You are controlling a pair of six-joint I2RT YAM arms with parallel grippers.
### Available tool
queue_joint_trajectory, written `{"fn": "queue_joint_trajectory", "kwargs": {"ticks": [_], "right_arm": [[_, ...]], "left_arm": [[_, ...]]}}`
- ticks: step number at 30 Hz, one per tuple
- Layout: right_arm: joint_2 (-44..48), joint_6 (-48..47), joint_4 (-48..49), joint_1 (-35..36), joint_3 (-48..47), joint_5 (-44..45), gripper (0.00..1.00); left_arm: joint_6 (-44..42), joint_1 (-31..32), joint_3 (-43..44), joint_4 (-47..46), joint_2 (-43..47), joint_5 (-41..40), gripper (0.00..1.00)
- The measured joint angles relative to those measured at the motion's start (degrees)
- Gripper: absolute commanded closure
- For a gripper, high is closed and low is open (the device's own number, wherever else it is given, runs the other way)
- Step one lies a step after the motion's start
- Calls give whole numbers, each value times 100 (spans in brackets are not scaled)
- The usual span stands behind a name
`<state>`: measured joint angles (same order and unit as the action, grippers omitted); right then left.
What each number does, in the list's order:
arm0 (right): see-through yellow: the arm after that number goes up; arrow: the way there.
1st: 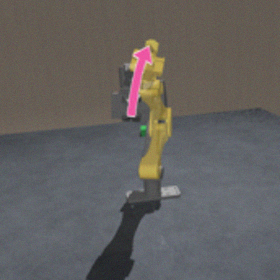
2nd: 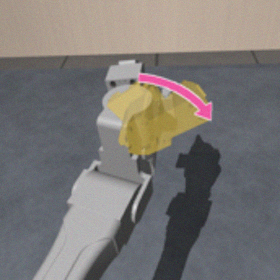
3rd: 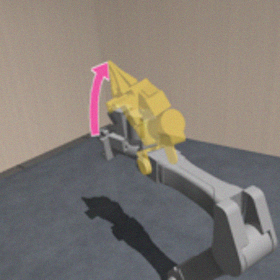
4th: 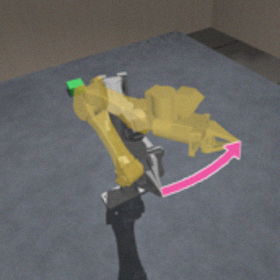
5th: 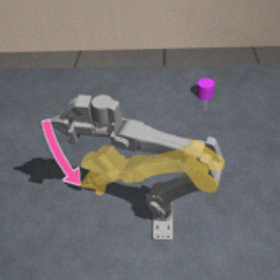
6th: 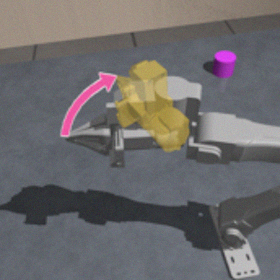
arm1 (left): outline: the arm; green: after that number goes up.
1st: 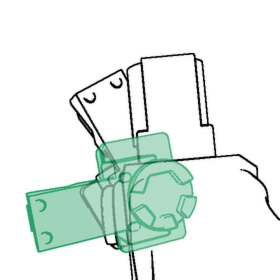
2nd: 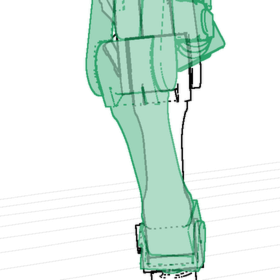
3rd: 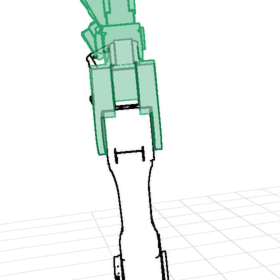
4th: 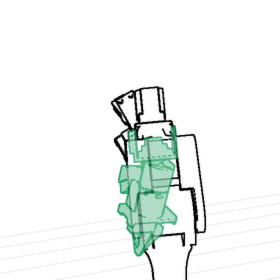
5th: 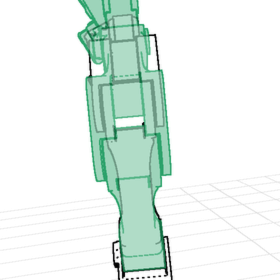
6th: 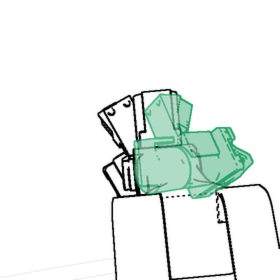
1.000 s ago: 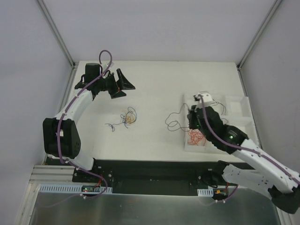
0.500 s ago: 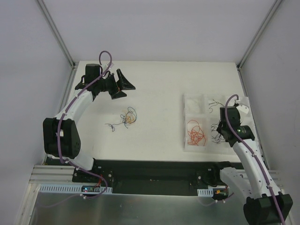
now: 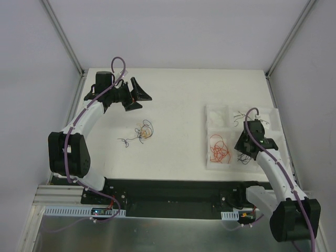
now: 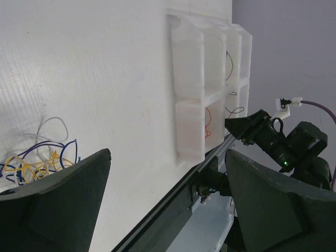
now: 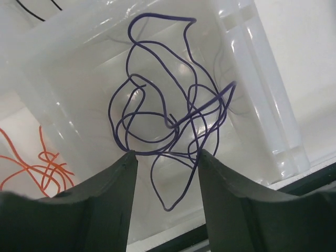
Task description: Untangle the cables
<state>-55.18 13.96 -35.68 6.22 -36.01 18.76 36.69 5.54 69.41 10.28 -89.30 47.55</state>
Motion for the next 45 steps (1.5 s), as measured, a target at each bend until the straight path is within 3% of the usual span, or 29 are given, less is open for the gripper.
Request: {"fn": "queue_joint_trajectory", "kwargs": {"ticks": [6, 10, 16, 22, 28, 31, 37, 40, 45], "right_arm": [[774, -332, 20, -4, -11, -59, 20], [1349, -577, 17, -9, -109, -195, 19], [1340, -835, 87, 116, -463, -671, 19], [966, -713, 634, 1145, -492, -1137, 19], [-155, -463, 1294, 2817, -748, -1080, 18], [-708, -396, 1617, 3327, -1080, -1071, 17], [-2332, 63, 2946, 3602, -1786, -1690, 18], [-3362, 236, 3362, 3735, -2267, -2092, 17], [-4168, 361, 3849, 3978, -2612, -2470, 18]], "left_arm": [[9, 0, 0, -20, -7, 7, 11], [31, 2, -2, -61, -52, 39, 11], [42, 24, -22, -98, -72, 52, 11], [52, 129, -24, -114, -125, 146, 12], [146, 269, -83, -142, -168, 83, 19], [240, 337, -157, -136, -247, -146, 21], [627, 378, -286, 118, -791, -566, 33], [647, 387, -289, 328, -957, -789, 35], [662, 391, -295, 560, -986, -1202, 32]]}}
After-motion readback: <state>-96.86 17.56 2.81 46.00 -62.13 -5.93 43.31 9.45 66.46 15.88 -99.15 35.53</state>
